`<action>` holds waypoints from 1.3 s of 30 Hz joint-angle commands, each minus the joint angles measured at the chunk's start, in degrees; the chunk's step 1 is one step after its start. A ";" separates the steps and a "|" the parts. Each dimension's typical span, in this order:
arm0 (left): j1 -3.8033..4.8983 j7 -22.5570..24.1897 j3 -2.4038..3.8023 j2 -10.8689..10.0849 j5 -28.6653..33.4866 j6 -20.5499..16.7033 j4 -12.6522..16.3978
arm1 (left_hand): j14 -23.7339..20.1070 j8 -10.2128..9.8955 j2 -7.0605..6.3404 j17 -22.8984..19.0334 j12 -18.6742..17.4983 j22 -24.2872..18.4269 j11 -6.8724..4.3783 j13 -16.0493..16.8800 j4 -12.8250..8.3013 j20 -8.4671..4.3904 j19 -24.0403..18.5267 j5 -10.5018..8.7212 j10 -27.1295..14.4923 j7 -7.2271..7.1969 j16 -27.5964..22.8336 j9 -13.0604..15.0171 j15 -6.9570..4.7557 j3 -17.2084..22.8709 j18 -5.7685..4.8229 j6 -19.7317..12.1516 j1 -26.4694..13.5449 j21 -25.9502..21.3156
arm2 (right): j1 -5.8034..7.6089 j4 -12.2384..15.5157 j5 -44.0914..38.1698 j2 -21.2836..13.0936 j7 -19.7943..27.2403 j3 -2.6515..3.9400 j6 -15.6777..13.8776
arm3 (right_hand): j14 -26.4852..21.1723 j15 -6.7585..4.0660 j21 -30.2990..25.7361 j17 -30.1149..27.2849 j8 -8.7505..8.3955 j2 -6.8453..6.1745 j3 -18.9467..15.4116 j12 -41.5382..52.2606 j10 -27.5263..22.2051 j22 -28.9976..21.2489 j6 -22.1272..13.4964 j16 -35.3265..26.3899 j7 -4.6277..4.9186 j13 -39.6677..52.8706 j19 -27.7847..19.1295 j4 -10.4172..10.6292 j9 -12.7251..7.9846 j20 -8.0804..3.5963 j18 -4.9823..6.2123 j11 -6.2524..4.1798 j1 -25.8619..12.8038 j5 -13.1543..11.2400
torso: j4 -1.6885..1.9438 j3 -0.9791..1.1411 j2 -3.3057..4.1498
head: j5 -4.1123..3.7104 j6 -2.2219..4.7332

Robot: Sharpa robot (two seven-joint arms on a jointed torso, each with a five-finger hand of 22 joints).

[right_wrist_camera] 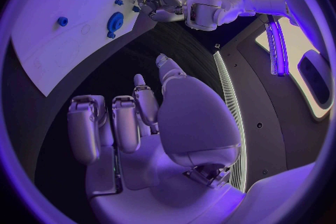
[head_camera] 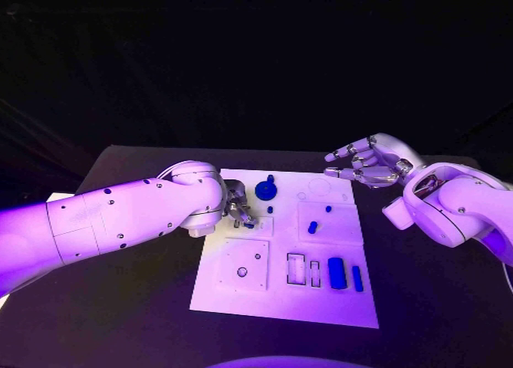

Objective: Assemble the parts on the task board

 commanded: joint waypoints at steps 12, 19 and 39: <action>-0.44 -3.04 -0.35 0.22 0.26 2.71 -0.52 | 6.04 0.06 -0.07 15.09 -0.22 12.48 0.13 -0.04 -9.03 0.21 4.67 -0.13 0.39 -0.38 0.17 0.54 -0.02 10.51 -1.13 0.03 -1.48 0.35 | -0.07 0.06 -0.06 0.03 0.19 0.00 0.92 | 3.98 -0.06 -0.29 5.87 0.32 0.63 -0.30 0.04 -0.07 6.91 0.38 -0.30 -0.13 2.04 -0.43 -0.04 0.09 -0.09 0.42 -0.30 0.00 0.36 | 0.00 0.07 -0.01 | 0.03 0.18; -0.43 -3.53 -0.36 0.71 1.56 2.98 -1.24 | 6.04 0.35 -0.53 15.09 0.88 12.52 -0.28 1.11 -6.61 0.11 4.68 -0.43 1.11 -1.02 0.17 1.17 -0.28 8.86 -1.13 1.24 -6.37 0.35 | -0.07 0.21 -0.11 -0.06 0.16 -0.01 0.98 | 3.98 -0.06 -0.29 5.87 0.32 0.63 -0.30 0.04 -0.07 6.91 0.38 -0.30 -0.13 2.04 -0.43 -0.04 0.09 -0.09 0.42 -0.30 0.00 0.36 | -0.03 0.10 0.01 | 0.08 0.15; -0.54 -3.78 -0.40 2.23 0.46 2.59 -3.37 | 6.04 0.49 -1.93 15.09 2.36 13.27 -1.11 2.68 -3.14 -0.67 5.11 -0.57 2.11 -2.02 0.17 1.88 -1.06 1.66 -1.31 4.46 -14.23 0.75 | -0.07 0.72 -0.09 -0.34 0.66 -0.01 0.65 | 3.98 -0.07 -0.32 5.89 0.31 0.67 -0.39 0.02 -0.09 6.88 0.40 -0.30 -0.14 2.02 -0.45 -0.03 0.11 -0.10 0.43 -0.31 0.00 0.36 | -0.03 0.07 -0.01 | -0.23 0.12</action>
